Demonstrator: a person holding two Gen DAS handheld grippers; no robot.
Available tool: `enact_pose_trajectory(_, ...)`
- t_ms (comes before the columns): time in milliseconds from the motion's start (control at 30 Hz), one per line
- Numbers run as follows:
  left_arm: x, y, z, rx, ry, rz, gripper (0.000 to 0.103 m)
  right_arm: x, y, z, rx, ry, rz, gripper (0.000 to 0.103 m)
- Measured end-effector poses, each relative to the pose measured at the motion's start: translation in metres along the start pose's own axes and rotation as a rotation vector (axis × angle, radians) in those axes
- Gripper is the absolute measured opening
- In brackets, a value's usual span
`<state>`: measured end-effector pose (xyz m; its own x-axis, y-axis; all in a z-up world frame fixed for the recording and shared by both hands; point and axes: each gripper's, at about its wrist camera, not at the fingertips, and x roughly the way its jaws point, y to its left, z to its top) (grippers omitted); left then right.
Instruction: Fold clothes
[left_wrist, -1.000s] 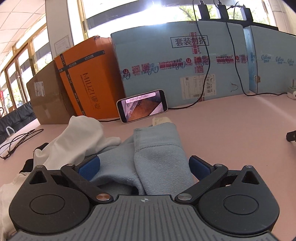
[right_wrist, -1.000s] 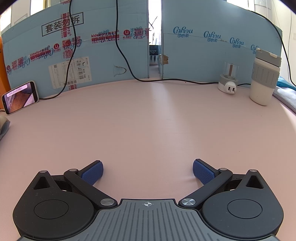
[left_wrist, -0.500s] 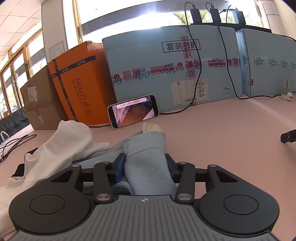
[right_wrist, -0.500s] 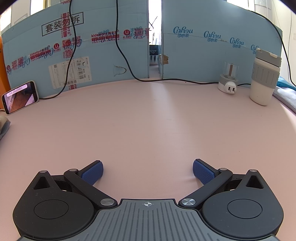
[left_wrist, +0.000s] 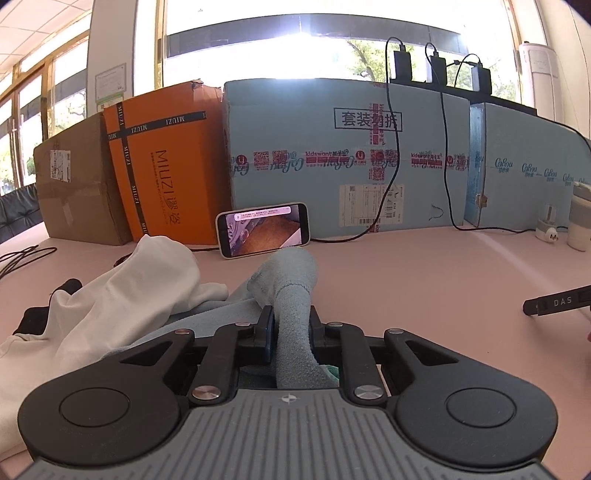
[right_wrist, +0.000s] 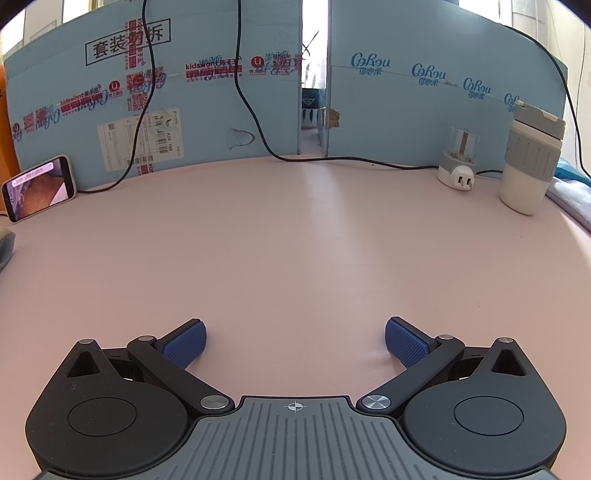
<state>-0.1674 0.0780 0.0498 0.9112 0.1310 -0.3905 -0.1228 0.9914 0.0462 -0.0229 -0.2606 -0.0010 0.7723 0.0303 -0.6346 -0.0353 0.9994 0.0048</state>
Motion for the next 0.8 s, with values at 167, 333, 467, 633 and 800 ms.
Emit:
enact_pose_trajectory(167,-0.022,-0.008,0.003,0.011,-0.026,-0.11,0.012,-0.004,0.001,-0.001,0.012,-0.011,0.035,0.103)
enact_pose_trajectory(333,-0.026,-0.033,0.004,0.104,-0.034,-0.103,0.01,-0.023,0.016,-0.008,0.017,-0.084,0.185,0.101)
enact_pose_trajectory(467,-0.021,-0.035,-0.002,0.129,-0.003,-0.06,0.014,-0.042,0.032,-0.014,-0.044,-0.161,0.246,0.082)
enact_pose_trajectory(633,-0.024,-0.034,-0.009,0.157,-0.007,-0.043,0.058,-0.045,0.036,-0.014,0.057,-0.063,0.481,0.07)
enact_pose_trajectory(800,-0.017,-0.029,-0.012,0.152,0.004,-0.043,0.07,-0.046,0.062,-0.014,0.093,0.012,0.68,0.07)
